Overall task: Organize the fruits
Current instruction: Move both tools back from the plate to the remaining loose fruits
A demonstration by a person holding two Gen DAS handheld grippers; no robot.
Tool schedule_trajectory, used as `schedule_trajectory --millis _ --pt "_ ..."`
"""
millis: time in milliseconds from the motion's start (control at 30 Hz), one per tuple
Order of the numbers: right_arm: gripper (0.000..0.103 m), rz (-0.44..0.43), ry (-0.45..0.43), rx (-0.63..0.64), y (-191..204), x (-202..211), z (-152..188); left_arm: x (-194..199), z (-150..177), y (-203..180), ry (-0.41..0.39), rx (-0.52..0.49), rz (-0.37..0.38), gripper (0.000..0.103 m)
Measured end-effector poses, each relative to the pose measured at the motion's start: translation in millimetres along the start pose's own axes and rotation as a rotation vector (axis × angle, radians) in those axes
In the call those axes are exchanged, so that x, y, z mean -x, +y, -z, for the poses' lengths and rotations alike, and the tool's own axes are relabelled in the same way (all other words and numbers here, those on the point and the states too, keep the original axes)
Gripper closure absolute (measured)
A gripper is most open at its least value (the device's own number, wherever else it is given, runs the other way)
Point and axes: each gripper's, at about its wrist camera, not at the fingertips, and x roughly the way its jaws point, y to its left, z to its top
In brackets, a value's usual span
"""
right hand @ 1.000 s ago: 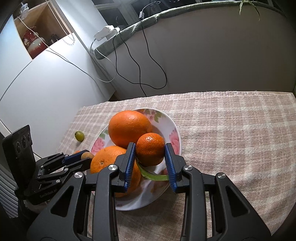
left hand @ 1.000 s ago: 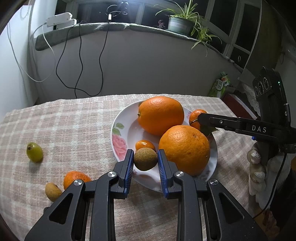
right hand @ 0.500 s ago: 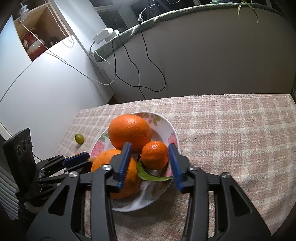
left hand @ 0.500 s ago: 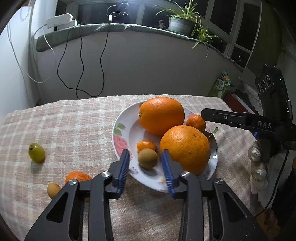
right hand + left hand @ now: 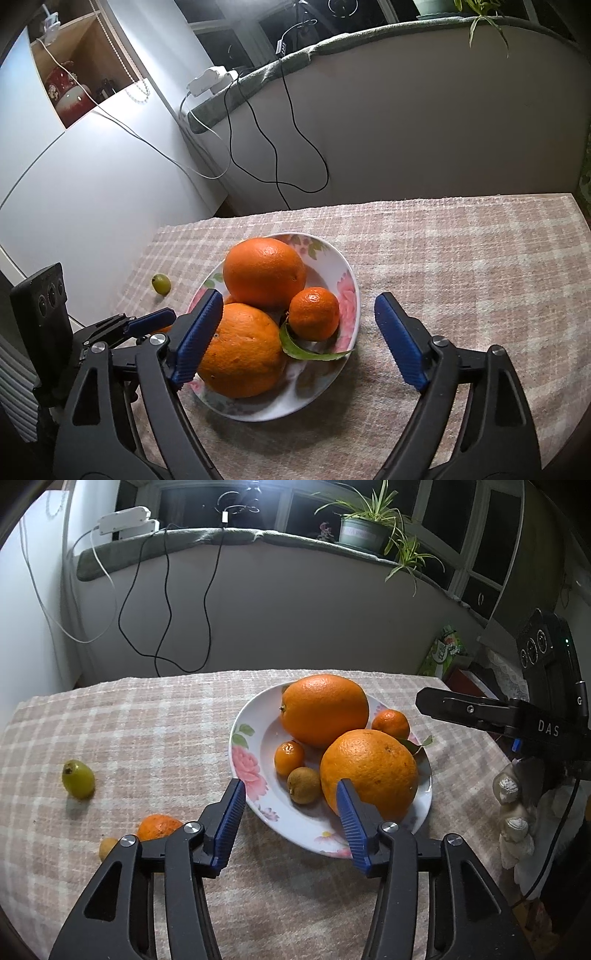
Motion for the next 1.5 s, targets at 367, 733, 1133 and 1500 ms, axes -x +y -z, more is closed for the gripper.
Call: schedule_trajectory --millis 367,733,1133,1500 --pt "0.013 0.008 -0.022 0.004 7.0 12.0 2.2 13.5 3.9 6.3 -0.016 0.021 -0.008 0.046" --pt "0.013 -0.003 -0.042 0.054 33.5 23.2 8.2 38.5 9.7 18.6 -0.05 0.047 -0.017 0.046" --pt "0.013 0.001 -0.05 0.169 77.4 28.4 21.8 73.2 29.2 67.0 -0.089 0.143 -0.076 0.046" --pt "0.013 -0.042 -0.01 0.297 128.2 13.6 37.2 98.0 53.3 116.5 -0.106 0.237 -0.117 0.046"
